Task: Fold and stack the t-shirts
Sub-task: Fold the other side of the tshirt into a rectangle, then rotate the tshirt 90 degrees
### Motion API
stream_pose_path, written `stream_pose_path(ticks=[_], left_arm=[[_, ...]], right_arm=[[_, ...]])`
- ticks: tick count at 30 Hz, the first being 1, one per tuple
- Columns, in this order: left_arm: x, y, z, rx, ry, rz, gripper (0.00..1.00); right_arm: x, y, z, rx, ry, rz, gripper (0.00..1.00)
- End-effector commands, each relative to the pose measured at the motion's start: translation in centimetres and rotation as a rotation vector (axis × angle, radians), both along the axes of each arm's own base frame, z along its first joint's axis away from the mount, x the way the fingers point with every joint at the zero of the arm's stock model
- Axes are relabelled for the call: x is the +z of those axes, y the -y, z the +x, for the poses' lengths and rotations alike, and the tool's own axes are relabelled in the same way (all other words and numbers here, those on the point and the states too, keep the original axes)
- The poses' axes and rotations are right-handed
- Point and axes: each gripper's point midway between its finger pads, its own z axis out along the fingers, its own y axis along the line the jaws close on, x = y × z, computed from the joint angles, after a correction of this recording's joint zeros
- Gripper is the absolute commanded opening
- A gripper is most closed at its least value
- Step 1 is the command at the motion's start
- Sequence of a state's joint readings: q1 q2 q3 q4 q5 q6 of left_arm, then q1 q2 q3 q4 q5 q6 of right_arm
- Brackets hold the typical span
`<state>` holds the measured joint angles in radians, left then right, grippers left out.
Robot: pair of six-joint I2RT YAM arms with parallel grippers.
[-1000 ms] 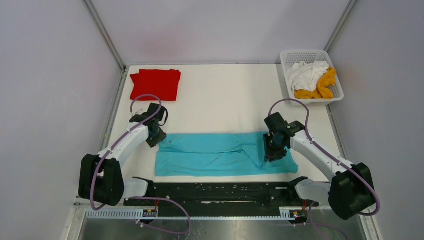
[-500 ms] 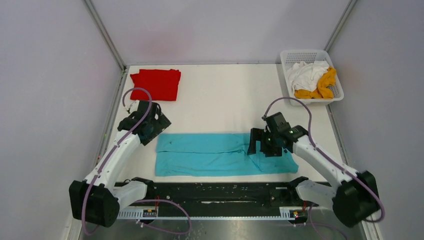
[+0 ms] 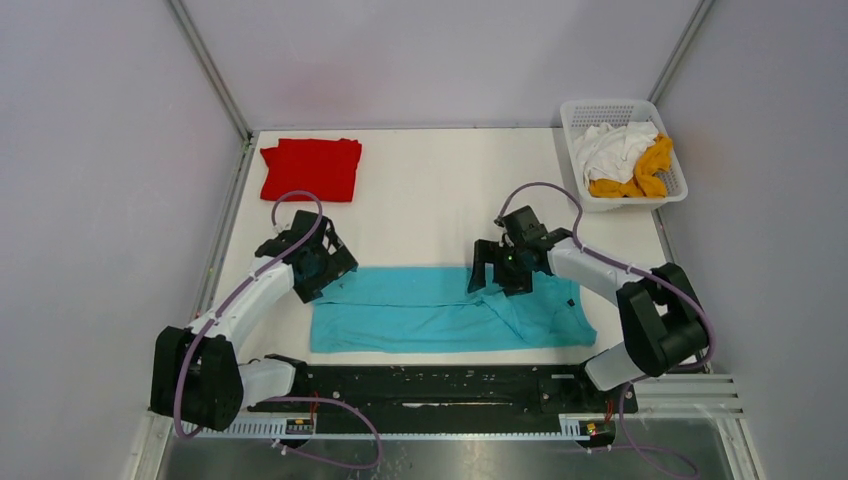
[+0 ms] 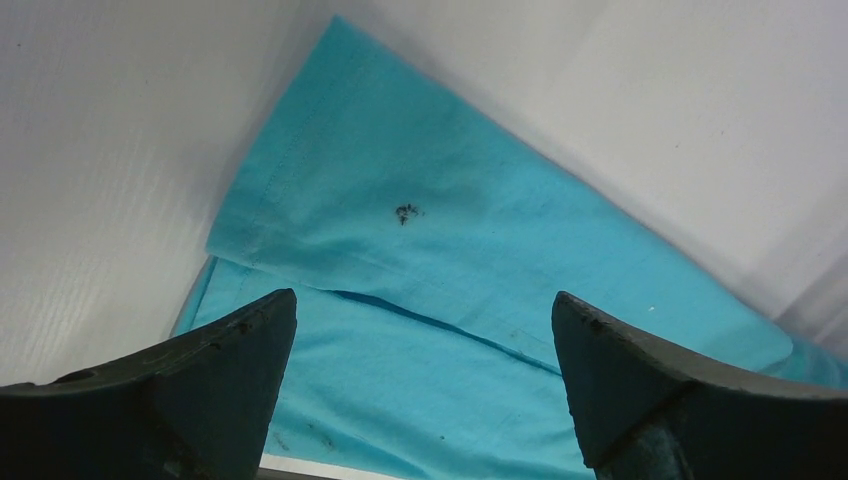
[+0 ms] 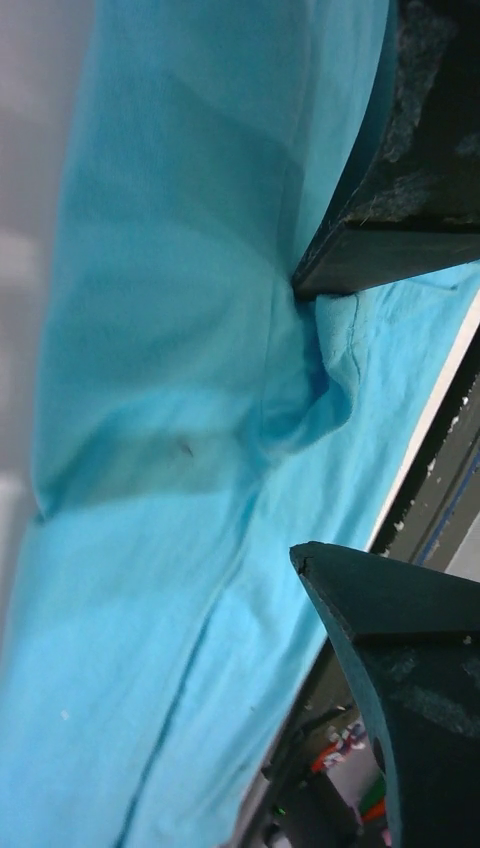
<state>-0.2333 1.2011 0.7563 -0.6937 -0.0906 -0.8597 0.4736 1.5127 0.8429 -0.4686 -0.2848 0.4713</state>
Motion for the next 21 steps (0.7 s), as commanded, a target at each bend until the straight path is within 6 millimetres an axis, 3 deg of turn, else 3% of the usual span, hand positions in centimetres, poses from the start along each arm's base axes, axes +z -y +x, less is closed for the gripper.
stream_pose_path(ticks=[1, 6, 10, 12, 16, 21], left_arm=[[1.0, -0.2, 0.8, -0.008, 0.058, 0.013, 0.99], [1.1, -0.8, 1.0, 0.005, 0.057, 0.047, 0.99], [1.3, -0.7, 1.7, 0.003, 0.057, 0.051, 0.99], [1.8, -0.2, 2.2, -0.013, 0.066, 0.033, 0.99], [2.3, 0.9, 2.8, -0.078, 0.070, 0.004, 0.99], [0.9, 4.2, 2.1, -0.224, 0.018, -0.003, 0.99]], right_arm=[[2.9, -3.0, -2.4, 0.103, 0.021, 0.158, 0.99], [3.5, -4.2, -8.3, 0.213, -0.038, 0.195, 0.99], [3.6, -7.1, -13.5, 0.428, -0.122, 0.229, 0.99], [3.7, -7.4, -13.6, 0.452, -0.099, 0.221, 0.99], [4.4, -6.5, -11.5, 0.421, 0.049, 0.162, 1.00], [4.5, -3.6, -8.8, 0.250, 0.191, 0.048, 0.99]])
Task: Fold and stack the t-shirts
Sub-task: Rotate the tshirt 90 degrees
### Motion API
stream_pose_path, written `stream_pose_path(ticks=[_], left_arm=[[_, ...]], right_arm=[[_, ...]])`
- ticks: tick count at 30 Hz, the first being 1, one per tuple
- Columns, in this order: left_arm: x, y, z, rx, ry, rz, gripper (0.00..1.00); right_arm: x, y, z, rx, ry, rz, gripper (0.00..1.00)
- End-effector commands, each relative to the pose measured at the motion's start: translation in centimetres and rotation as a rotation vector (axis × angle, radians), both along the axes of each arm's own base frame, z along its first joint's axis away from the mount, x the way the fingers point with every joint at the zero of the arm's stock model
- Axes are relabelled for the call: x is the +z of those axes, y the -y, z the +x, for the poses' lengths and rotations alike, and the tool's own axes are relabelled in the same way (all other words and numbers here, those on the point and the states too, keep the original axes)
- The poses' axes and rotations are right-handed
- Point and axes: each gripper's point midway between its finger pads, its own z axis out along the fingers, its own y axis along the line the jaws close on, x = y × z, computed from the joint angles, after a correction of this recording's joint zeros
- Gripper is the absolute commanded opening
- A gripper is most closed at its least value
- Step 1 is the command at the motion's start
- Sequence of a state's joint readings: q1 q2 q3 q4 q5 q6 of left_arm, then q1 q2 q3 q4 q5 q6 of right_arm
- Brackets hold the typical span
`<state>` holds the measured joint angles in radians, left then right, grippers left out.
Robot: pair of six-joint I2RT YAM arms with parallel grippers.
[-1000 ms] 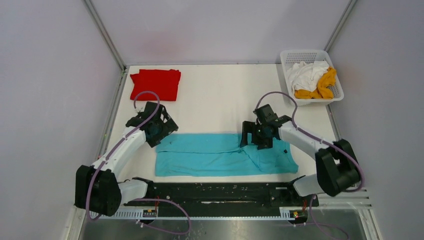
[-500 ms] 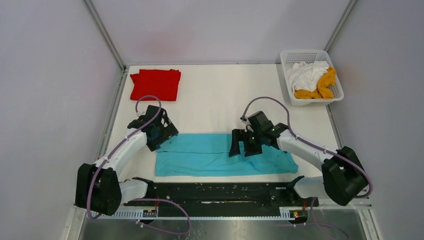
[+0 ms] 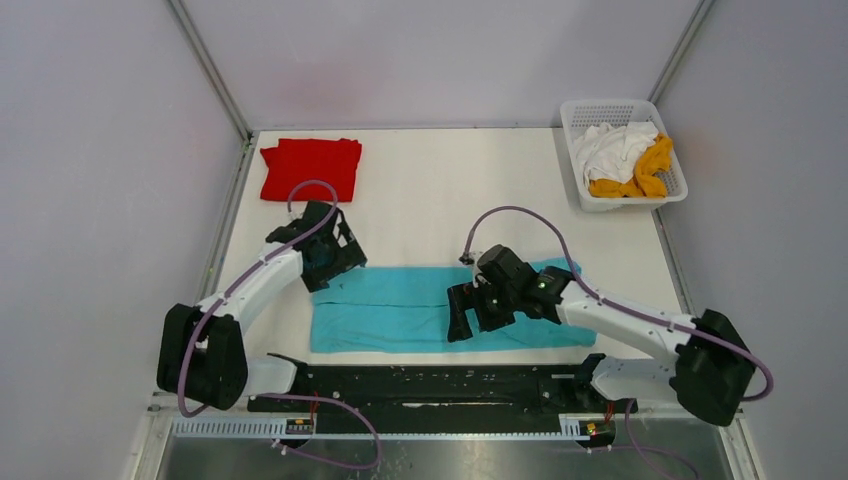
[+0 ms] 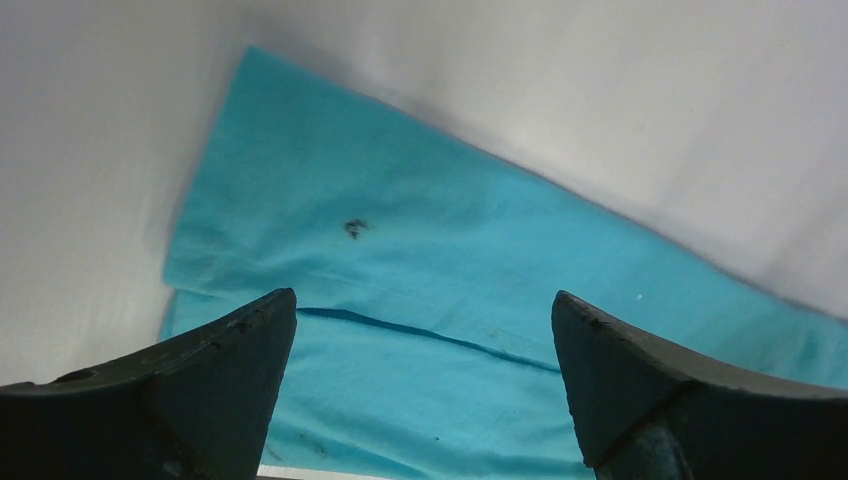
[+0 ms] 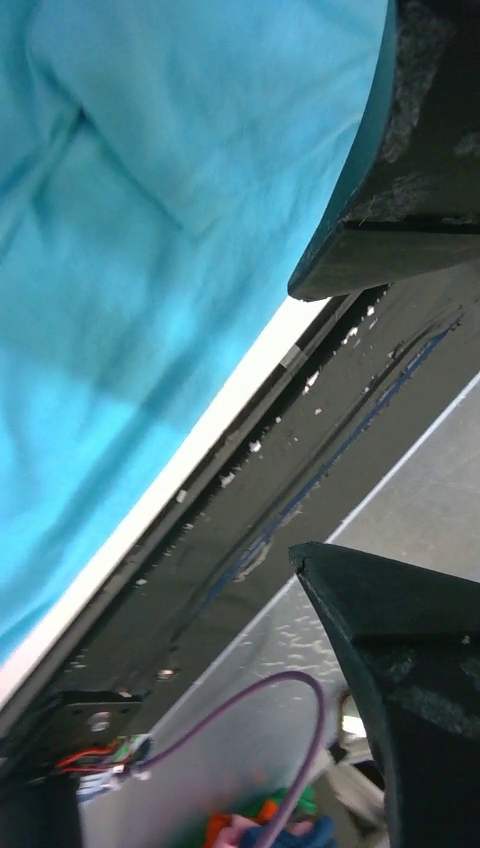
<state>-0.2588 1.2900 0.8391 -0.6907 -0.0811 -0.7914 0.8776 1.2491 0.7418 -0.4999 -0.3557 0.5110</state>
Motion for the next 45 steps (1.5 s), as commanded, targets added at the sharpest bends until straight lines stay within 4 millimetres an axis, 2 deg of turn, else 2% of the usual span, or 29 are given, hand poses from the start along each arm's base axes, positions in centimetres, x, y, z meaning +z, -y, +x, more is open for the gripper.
stream_pose_path(ticks=[1, 4, 6, 10, 13, 16, 19, 21, 25, 29, 34, 35, 36, 39, 42, 45], left_arm=[[-0.1, 4.0, 0.1, -0.164, 0.011, -0.025, 0.99], [-2.0, 5.7, -1.7, -0.224, -0.044, -0.030, 0.99], [-3.2, 6.2, -2.7, -0.241, -0.063, -0.036, 0.99], [-5.3, 7.1, -4.8, -0.257, -0.105, -0.084, 0.99], [-6.3, 7.3, -6.2, -0.258, -0.142, -0.090, 0.99], [-6.1, 8.1, -7.1, -0.247, -0.148, -0.118, 0.99], [-5.5, 9.2, -7.0, -0.243, -0.117, -0.142, 0.99], [-5.5, 9.7, -6.7, -0.222, -0.116, -0.155, 0.99], [-4.4, 12.1, -5.7, -0.157, -0.089, -0.204, 0.99], [-3.0, 16.4, -4.8, -0.151, -0.036, -0.284, 0.99], [-1.6, 21.3, -4.7, -0.216, 0.009, -0.322, 0.99], [-1.4, 22.4, -4.8, -0.234, 0.023, -0.330, 0.99], [-1.7, 23.4, -5.0, -0.249, 0.033, -0.318, 0.99], [-2.2, 25.9, -5.6, -0.298, 0.007, -0.328, 0.99], [-2.0, 28.1, -6.3, -0.355, 0.013, -0.337, 0.99], [-1.1, 29.9, -6.6, -0.402, 0.042, -0.339, 0.99]], right_arm=[[0.4, 3.1, 3.4, -0.219, 0.155, -0.077, 0.99], [-1.3, 6.3, 5.2, -0.437, 0.091, -0.099, 0.99], [-2.4, 7.7, 6.2, -0.554, 0.057, -0.100, 0.99], [-4.1, 9.2, 8.6, -0.667, 0.062, -0.150, 0.99], [-5.1, 9.3, 11.1, -0.722, 0.028, -0.176, 0.99], [-6.3, 8.2, 14.2, -0.731, -0.035, -0.171, 0.99], [-6.6, 6.8, 18.8, -0.723, -0.044, -0.163, 0.99], [-6.1, 5.1, 22.7, -0.710, -0.053, -0.122, 0.99], [-5.8, 1.8, 27.8, -0.636, -0.081, -0.060, 1.00], [-5.5, -0.8, 31.6, -0.555, -0.111, -0.021, 0.99], [-4.5, -3.4, 35.8, -0.467, -0.120, 0.020, 1.00], [-5.2, -4.0, 36.5, -0.459, -0.134, 0.029, 1.00], [-5.4, -4.6, 37.1, -0.450, -0.141, 0.043, 0.99], [-3.9, -6.3, 38.9, -0.426, -0.127, 0.102, 1.00], [-2.1, -7.7, 42.0, -0.435, -0.010, 0.198, 1.00], [-0.6, -7.4, 44.8, -0.458, 0.158, 0.214, 0.99]])
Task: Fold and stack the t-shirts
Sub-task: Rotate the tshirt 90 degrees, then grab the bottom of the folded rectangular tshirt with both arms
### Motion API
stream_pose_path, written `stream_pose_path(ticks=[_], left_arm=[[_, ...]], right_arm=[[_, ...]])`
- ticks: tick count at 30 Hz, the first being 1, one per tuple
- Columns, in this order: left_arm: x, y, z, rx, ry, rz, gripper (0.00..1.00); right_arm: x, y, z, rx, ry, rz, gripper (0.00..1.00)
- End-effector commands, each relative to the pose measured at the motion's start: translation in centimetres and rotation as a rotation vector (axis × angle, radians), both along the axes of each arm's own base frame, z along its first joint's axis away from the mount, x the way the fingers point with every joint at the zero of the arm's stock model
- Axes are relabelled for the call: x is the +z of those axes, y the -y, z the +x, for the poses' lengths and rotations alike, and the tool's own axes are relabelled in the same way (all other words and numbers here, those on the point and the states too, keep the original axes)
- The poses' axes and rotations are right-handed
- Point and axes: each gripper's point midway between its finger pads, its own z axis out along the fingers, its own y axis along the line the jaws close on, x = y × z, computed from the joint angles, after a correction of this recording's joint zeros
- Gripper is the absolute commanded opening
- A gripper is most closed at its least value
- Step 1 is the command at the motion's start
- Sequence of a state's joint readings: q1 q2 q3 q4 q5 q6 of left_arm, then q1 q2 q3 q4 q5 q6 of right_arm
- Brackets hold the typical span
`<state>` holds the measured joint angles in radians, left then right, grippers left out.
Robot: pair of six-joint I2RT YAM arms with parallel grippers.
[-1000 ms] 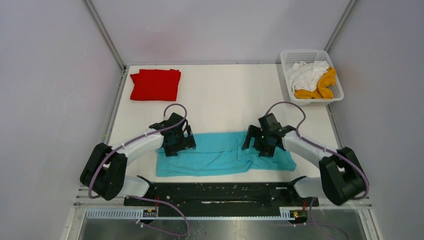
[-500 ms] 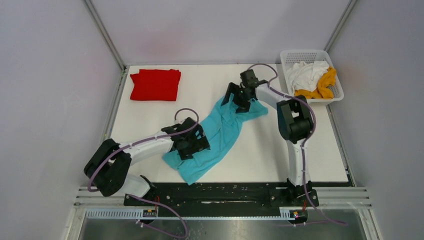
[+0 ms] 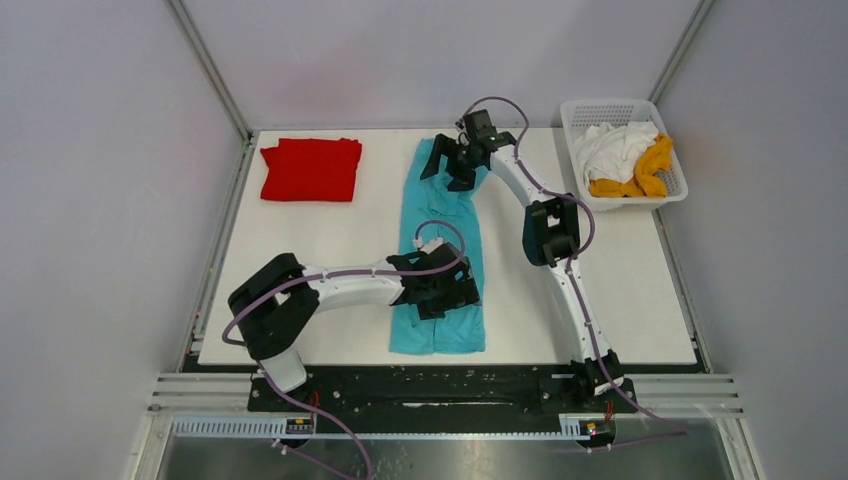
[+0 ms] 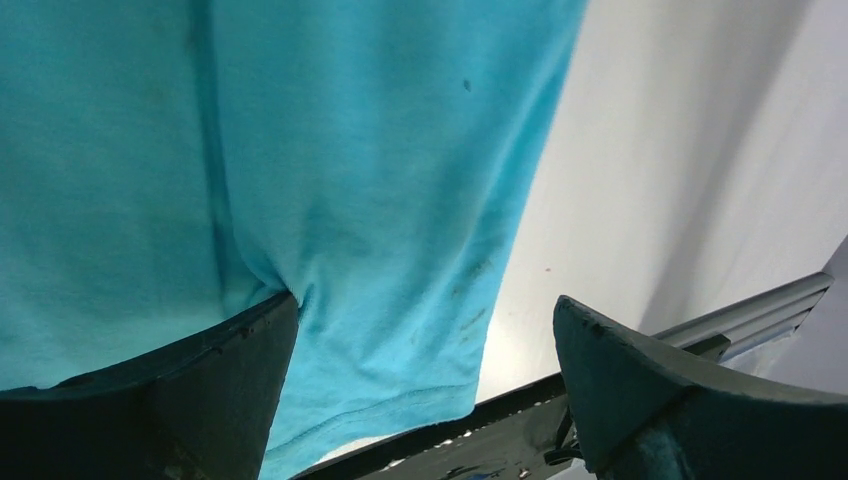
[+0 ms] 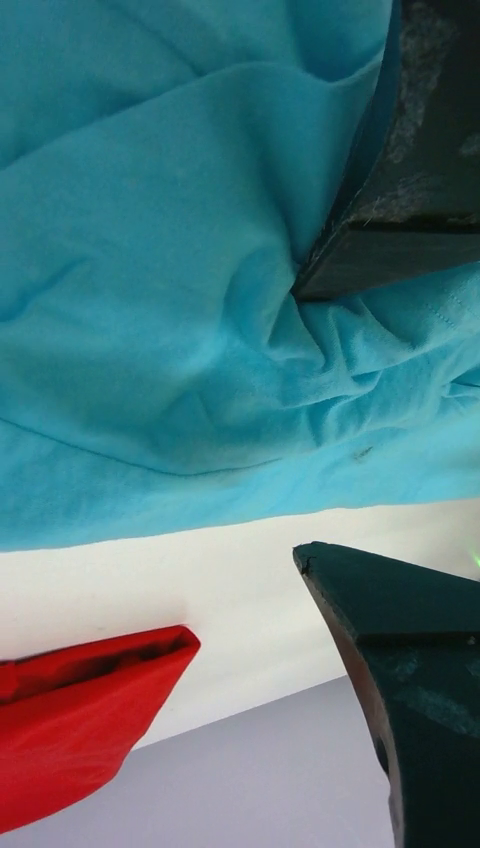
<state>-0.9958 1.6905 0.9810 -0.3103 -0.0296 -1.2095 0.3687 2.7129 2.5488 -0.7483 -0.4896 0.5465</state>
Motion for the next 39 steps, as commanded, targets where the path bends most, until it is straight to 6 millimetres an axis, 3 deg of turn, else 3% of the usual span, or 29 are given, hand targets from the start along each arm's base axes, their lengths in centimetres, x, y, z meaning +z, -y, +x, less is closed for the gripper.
stream_pose_path(ticks=[1, 4, 8, 11, 14, 19, 23, 26, 31, 35, 39], left_arm=[[2.5, 3.6, 0.6, -0.007, 0.069, -0.069, 0.99], [4.4, 4.1, 1.3, -0.008, 0.121, -0.091, 0.99], [7.8, 3.4, 1.7, -0.036, 0.225, -0.097, 0.99], [10.3, 1.4, 1.1, -0.076, 0.301, -0.097, 0.99], [10.3, -2.8, -0.3, -0.073, 0.323, -0.035, 0.99], [8.3, -11.4, -3.3, -0.008, 0.311, 0.061, 0.99], [5.9, -16.0, -4.9, 0.058, 0.280, 0.105, 0.99], [4.0, -16.7, -5.7, 0.050, 0.228, 0.079, 0.99], [2.0, -16.0, -5.6, 0.012, 0.146, 0.067, 0.97], [0.8, -15.4, -5.2, 0.000, 0.106, 0.065, 0.85], [-0.4, -14.9, -6.0, -0.017, 0.059, 0.043, 0.73]], right_arm=[[3.8, -0.6, 3.1, 0.000, 0.216, 0.004, 1.00], [7.7, -0.1, 3.8, 0.036, 0.331, -0.028, 1.00], [15.4, 2.4, 3.6, 0.034, 0.514, -0.128, 1.00], [21.8, 5.7, 1.7, -0.012, 0.633, -0.228, 0.99], [24.0, 8.9, -1.3, -0.085, 0.643, -0.286, 0.99], [20.0, 11.8, -9.3, -0.157, 0.555, -0.236, 1.00], [13.9, 13.5, -17.2, -0.223, 0.432, -0.160, 1.00], [9.7, 13.4, -22.7, -0.218, 0.301, -0.072, 1.00], [4.8, 12.0, -30.3, -0.142, 0.117, 0.033, 1.00], [2.4, 10.9, -35.0, -0.066, 0.026, -0.010, 0.97], [0.3, 11.5, -37.8, -0.079, -0.060, -0.040, 0.90]])
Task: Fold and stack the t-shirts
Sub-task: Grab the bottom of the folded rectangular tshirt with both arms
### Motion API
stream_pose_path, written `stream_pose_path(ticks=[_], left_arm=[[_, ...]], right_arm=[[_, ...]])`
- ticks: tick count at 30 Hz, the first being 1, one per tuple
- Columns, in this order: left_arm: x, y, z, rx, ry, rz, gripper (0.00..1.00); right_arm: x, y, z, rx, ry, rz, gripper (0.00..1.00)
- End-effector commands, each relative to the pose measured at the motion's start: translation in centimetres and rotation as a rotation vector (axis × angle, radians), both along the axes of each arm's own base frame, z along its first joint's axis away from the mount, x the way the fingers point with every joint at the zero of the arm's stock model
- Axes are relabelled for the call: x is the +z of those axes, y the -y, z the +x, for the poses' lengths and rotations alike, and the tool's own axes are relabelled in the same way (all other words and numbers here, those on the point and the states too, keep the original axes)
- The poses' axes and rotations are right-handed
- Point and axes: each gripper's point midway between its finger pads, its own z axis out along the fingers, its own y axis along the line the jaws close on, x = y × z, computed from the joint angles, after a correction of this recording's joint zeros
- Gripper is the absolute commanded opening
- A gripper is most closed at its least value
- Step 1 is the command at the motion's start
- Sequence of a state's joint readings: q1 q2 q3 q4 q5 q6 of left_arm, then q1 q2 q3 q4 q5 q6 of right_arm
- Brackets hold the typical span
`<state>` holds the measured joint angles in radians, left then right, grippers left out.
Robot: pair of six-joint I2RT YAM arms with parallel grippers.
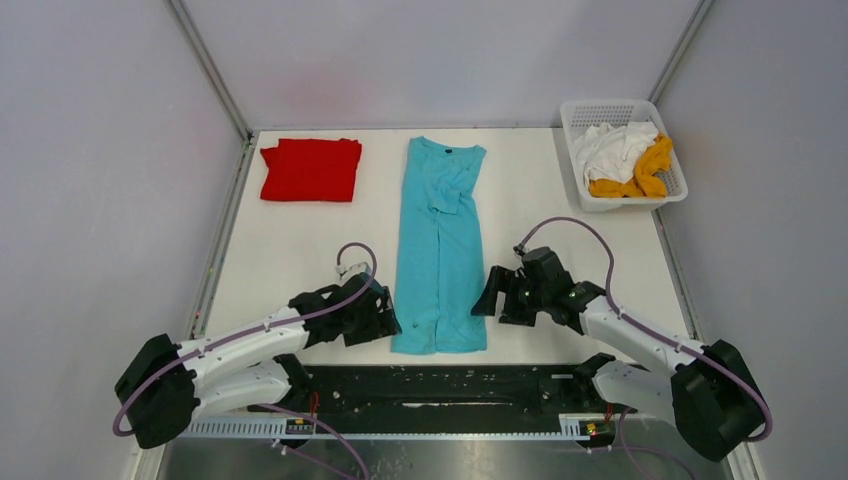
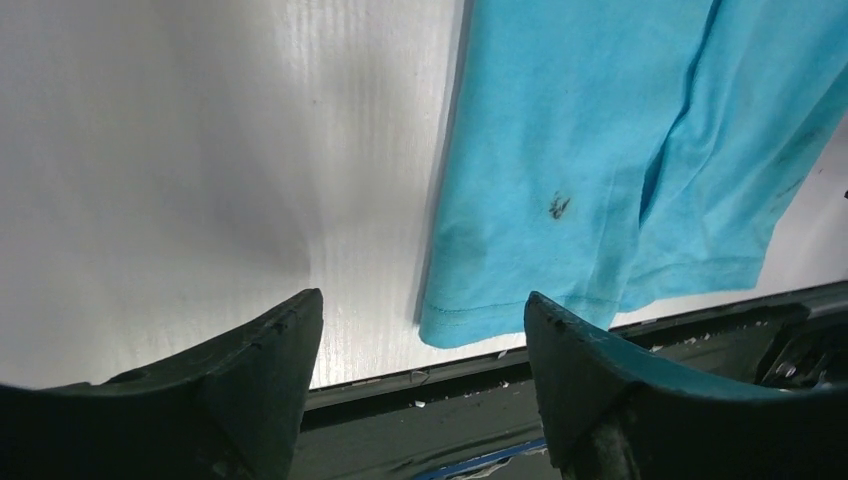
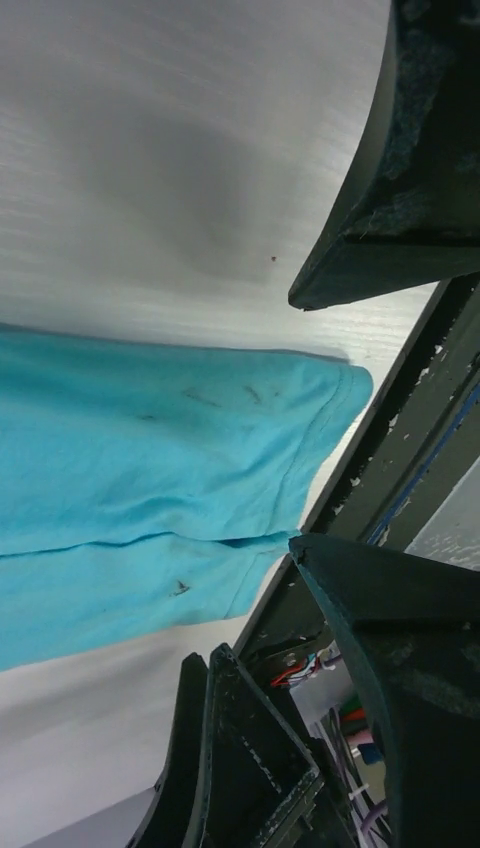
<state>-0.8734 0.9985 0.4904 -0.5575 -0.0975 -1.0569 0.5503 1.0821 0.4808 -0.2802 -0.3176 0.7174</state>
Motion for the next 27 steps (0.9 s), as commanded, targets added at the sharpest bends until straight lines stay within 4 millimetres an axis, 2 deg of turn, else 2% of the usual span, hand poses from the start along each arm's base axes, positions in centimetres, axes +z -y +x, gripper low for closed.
stream_pose_path(ticks=[1, 5, 8, 11, 16, 18, 19, 21, 23, 27], left_arm=[[-0.6, 1.5, -0.6, -0.049, -0.031, -0.075, 0.70], [-1.3, 1.6, -1.7, -0.089, -0.082, -0.074, 0.65], [-2.1, 1.9, -2.4, -0.114, -0.115, -0.085, 0.61], [-2.8, 2.4, -3.0, -0.141, -0.157, -0.096, 0.50], [-3.8, 2.0, -3.7, -0.143, -0.204, -0.069, 0.32], [-4.0, 1.8, -3.7, -0.135, -0.205, -0.064, 0.25], [-4.0, 1.8, -3.6, -0.130, -0.202, -0.064, 0.20], [-4.1, 1.8, -3.5, -0.123, -0.202, -0.060, 0.02], [-4.0, 2.0, -3.4, -0.129, -0.201, -0.061, 0.00], [-3.9, 1.9, -3.9, -0.142, -0.212, -0.067, 0.00]], right_arm=[[-1.0, -0.2, -2.0, -0.042, -0.067, 0.032, 0.89], [-2.4, -0.1, -4.4, -0.019, -0.159, 0.005, 0.82], [-3.2, -0.4, -5.3, -0.001, -0.190, 0.000, 0.76], [-3.5, -1.0, -5.9, 0.018, -0.226, 0.012, 0.64], [-4.2, -1.3, -7.1, 0.046, -0.273, -0.004, 0.46], [-4.5, -1.1, -7.3, 0.045, -0.278, -0.014, 0.35], [-4.7, -1.0, -7.3, 0.043, -0.274, -0.018, 0.27], [-5.0, -0.9, -7.0, 0.037, -0.260, -0.025, 0.15], [-5.0, -1.2, -6.8, 0.043, -0.250, -0.016, 0.01], [-4.5, -1.6, -7.2, 0.093, -0.246, 0.010, 0.00]])
